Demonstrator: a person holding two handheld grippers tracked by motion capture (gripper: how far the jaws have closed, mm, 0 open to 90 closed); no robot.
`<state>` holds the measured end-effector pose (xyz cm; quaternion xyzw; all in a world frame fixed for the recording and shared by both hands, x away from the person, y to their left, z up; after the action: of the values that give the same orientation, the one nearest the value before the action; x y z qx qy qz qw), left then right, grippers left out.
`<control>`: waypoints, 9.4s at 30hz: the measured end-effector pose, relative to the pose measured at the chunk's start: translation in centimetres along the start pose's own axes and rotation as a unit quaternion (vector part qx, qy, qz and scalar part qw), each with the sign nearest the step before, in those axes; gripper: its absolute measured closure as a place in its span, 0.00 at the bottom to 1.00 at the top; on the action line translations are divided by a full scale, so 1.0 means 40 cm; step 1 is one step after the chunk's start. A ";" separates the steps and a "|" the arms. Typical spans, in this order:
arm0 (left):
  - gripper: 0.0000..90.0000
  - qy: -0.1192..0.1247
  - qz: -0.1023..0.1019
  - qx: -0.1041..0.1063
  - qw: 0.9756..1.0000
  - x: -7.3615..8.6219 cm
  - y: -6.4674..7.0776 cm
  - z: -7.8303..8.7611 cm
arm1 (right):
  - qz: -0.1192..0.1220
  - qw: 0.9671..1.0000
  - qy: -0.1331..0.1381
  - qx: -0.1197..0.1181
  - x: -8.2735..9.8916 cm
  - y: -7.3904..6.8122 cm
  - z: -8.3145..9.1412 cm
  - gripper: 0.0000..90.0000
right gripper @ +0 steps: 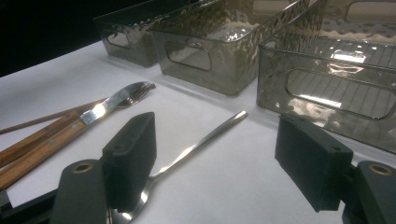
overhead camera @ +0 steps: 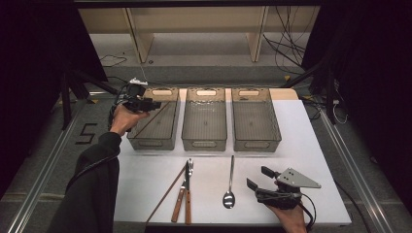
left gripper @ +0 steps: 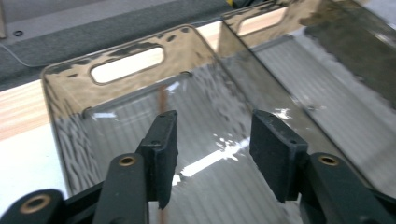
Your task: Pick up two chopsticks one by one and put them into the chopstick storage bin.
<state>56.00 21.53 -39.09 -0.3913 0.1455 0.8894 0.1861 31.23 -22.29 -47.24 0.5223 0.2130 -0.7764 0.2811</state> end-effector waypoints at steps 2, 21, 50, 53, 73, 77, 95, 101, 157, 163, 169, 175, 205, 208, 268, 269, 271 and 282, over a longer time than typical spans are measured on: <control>0.49 0.001 0.001 0.000 1.000 0.002 0.013 0.012 | 0.000 1.000 0.000 0.000 0.000 0.000 0.001 0.33; 0.28 -0.004 0.023 0.038 0.999 0.132 0.150 0.168 | 0.001 1.000 0.002 0.003 -0.002 -0.002 0.003 0.33; 0.23 -0.060 0.006 0.032 0.998 0.383 0.265 0.177 | 0.013 1.000 0.000 0.002 -0.006 -0.014 0.004 0.33; 0.22 -0.069 0.003 0.033 0.997 0.399 0.281 0.175 | 0.011 1.000 0.000 0.002 -0.006 -0.013 0.004 0.33; 0.48 -0.146 -0.034 0.027 0.988 0.492 0.366 0.151 | 0.013 1.000 -0.004 0.001 -0.005 -0.014 0.002 0.33; 0.55 -0.150 -0.035 0.022 0.988 0.501 0.366 0.147 | 0.012 1.000 -0.003 0.001 -0.005 -0.014 0.003 0.33; 0.78 -0.157 -0.066 -0.003 0.985 0.519 0.378 0.134 | 0.012 1.000 -0.003 0.002 -0.005 -0.013 0.002 0.33; 0.92 -0.152 -0.045 -0.001 0.987 0.519 0.360 0.134 | 0.010 1.000 -0.003 0.002 -0.005 -0.013 0.003 0.33; 0.94 -0.064 -0.008 0.042 0.997 0.427 0.265 0.260 | 0.011 1.000 -0.004 0.003 -0.005 -0.012 0.002 0.33; 0.94 -0.040 0.006 0.043 0.998 0.394 0.239 0.260 | 0.009 1.000 -0.003 0.002 -0.004 -0.010 0.002 0.33; 0.94 -0.014 0.011 0.037 0.999 0.339 0.210 0.252 | 0.008 1.000 -0.004 0.002 -0.004 -0.010 0.000 0.33; 0.94 0.006 0.010 0.033 0.999 0.271 0.185 0.237 | 0.006 1.000 -0.004 0.002 -0.003 -0.009 -0.001 0.33; 0.94 0.008 -0.011 0.012 1.000 0.081 0.048 0.084 | 0.002 1.000 -0.003 0.001 -0.002 -0.004 -0.001 0.33; 0.94 0.001 -0.014 0.007 1.000 0.074 0.032 0.070 | 0.000 1.000 -0.003 0.001 -0.002 -0.003 0.000 0.33; 0.35 -0.003 0.032 0.019 0.999 0.074 0.061 0.096 | -0.005 1.000 -0.002 0.000 0.000 0.002 0.001 0.33; 0.34 0.004 0.037 0.021 0.999 0.080 0.070 0.104 | -0.005 1.000 -0.002 0.001 -0.001 0.002 0.002 0.33; 0.33 0.009 0.043 0.030 0.999 0.093 0.086 0.120 | -0.006 1.000 -0.002 0.000 -0.001 0.001 0.002 0.33; 0.28 0.020 0.049 0.061 0.997 0.194 0.172 0.161 | -0.008 1.000 -0.004 -0.002 -0.002 -0.004 0.000 0.33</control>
<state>43.96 19.72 -39.93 -0.3896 0.2218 0.8789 0.1628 31.15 -22.18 -47.15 0.5168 0.2170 -0.7805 0.2768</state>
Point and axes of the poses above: each handheld gripper's, and its own axes: z roughly backward along the jaws, x roughly out of its underside, y roughly to its right, the point moved 2 cm from there along -z, roughly forward along the jaws, and after that the axes turned 4 degrees about z, right-handed, at the moved point
